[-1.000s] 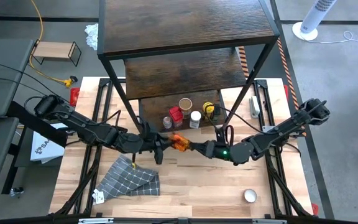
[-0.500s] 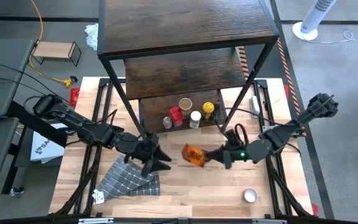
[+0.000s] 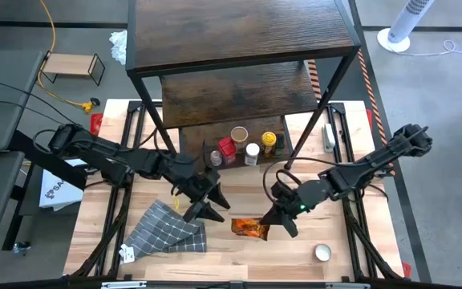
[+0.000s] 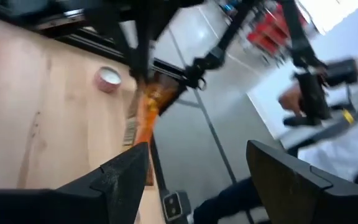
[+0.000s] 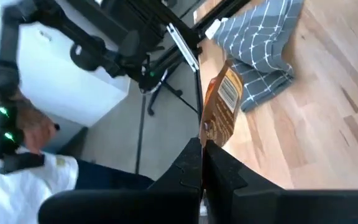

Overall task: Shelf spices
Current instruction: Put the orange seasoning pack on the shelf

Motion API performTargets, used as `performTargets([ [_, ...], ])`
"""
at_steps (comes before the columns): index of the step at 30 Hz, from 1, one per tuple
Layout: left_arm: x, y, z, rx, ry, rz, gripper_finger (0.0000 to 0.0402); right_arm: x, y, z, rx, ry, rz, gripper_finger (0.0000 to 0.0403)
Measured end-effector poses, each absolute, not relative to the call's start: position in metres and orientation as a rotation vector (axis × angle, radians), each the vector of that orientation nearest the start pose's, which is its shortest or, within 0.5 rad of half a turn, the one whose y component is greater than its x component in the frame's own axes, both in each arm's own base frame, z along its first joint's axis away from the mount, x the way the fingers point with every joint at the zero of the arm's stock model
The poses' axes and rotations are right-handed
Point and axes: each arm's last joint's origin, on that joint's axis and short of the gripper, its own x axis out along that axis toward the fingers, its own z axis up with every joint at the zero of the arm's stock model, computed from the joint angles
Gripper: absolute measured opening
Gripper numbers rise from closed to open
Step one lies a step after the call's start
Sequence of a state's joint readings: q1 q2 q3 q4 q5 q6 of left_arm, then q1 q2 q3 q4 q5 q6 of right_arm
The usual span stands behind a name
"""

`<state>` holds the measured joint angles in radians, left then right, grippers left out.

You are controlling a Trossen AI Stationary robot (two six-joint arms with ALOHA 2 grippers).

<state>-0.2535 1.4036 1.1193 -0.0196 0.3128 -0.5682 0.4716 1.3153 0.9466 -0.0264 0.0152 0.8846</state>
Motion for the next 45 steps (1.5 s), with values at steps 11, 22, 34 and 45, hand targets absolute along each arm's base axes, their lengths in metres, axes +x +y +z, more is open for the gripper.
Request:
performTargets([
  [11, 0.329, -0.067, 0.296, -0.421, 0.586, -0.615, 0.0267, 0.290, 0.114, 0.284, 0.724, 0.471, 0.321, 0.0000],
  [22, 0.337, -0.045, 0.284, -0.408, 0.606, -0.612, 0.0267, 0.294, 0.113, 0.280, 0.735, 0.493, 0.382, 0.0000],
  [34, 0.356, -0.055, 0.265, -0.512, 0.626, -0.743, 0.0267, 0.300, 0.097, 0.280, 0.716, 0.468, 0.326, 0.0000],
  [45, 0.358, -0.060, 0.259, -0.478, 0.625, -0.613, 0.0054, 0.300, 0.097, 0.280, 0.721, 0.467, 0.336, 0.0000],
])
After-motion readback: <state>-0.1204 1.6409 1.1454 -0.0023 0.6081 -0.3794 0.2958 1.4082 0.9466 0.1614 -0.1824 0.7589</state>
